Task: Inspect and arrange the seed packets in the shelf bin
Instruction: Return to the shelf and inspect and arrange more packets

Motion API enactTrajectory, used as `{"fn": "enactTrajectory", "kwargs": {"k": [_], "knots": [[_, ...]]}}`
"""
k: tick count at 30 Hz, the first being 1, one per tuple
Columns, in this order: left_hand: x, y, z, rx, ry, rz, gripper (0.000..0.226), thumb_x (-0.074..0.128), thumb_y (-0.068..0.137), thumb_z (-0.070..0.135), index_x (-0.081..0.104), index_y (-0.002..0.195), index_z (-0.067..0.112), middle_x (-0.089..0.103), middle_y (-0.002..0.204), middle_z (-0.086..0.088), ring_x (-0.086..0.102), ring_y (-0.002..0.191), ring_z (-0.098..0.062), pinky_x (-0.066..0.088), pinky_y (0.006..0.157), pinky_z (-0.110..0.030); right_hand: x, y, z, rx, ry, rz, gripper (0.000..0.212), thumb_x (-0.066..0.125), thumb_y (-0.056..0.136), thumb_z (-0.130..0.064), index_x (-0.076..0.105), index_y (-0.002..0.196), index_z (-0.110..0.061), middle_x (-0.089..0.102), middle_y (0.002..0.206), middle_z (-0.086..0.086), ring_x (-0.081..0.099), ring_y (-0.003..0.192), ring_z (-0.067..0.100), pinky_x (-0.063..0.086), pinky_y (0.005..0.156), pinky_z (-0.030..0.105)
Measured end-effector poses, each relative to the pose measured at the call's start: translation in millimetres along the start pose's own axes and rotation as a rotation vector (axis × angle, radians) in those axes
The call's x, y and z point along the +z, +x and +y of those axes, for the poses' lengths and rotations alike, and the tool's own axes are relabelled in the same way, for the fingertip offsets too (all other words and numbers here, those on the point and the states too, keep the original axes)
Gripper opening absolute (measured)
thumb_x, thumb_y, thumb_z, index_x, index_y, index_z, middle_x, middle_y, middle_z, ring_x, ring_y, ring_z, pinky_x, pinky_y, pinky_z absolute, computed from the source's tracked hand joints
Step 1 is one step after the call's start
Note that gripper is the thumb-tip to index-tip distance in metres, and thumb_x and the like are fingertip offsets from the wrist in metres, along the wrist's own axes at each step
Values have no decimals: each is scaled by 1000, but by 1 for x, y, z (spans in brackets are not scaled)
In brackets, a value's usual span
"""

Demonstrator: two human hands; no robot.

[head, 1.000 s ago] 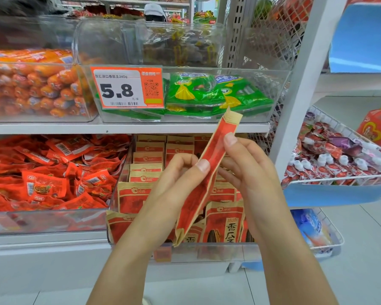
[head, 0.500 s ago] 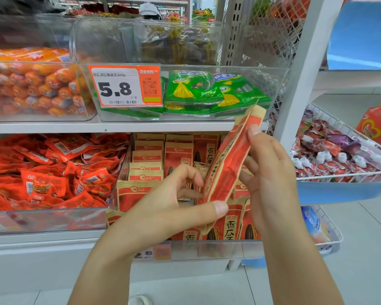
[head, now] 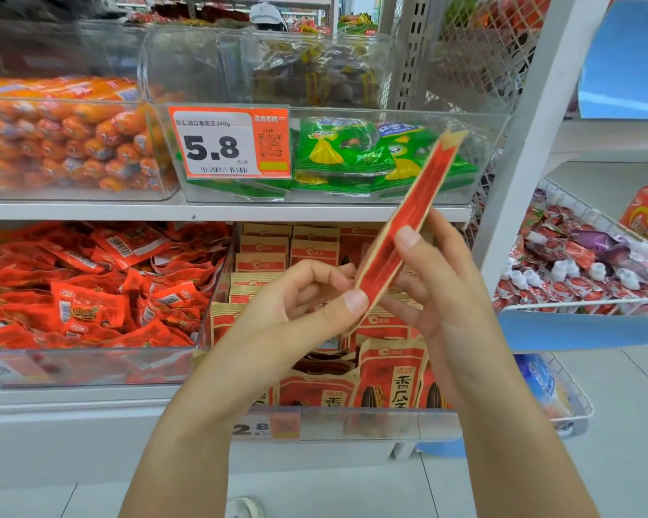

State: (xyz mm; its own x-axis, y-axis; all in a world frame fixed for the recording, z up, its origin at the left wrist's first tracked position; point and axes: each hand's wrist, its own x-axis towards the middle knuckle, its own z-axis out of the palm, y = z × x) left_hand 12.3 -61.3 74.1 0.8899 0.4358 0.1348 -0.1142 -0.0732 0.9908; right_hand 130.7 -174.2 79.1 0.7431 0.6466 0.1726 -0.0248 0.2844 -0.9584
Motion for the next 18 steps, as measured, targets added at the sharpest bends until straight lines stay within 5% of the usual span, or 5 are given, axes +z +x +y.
{"fn": "enactTrajectory", "kwargs": {"k": [3, 10, 18], "knots": [[0, -1, 3, 44, 103, 50, 37, 82, 75, 44, 68, 98, 19, 75, 103, 10, 69, 97, -2, 51, 81, -12, -3, 3, 2, -35, 47, 70, 68, 68, 73, -42, 47, 138, -38, 70, 110, 1, 70, 102, 17, 59, 82, 31], [6, -7, 11, 168, 201, 82, 14, 66, 75, 34, 73, 79, 23, 74, 75, 14, 69, 74, 3, 47, 66, -7, -6, 5, 4, -94, 51, 80, 69, 67, 78, -36, 44, 143, -32, 69, 106, -2, 67, 108, 23, 58, 86, 37], [2, -3, 6, 199, 308, 81, 17, 58, 82, 36, 71, 75, 28, 72, 69, 16, 66, 68, 3, 46, 68, -8, -10, 7, 7, -79, 4, 23, 68, 61, 80, -33, 41, 145, -24, 68, 96, -7, 67, 106, 23, 57, 89, 39]]}}
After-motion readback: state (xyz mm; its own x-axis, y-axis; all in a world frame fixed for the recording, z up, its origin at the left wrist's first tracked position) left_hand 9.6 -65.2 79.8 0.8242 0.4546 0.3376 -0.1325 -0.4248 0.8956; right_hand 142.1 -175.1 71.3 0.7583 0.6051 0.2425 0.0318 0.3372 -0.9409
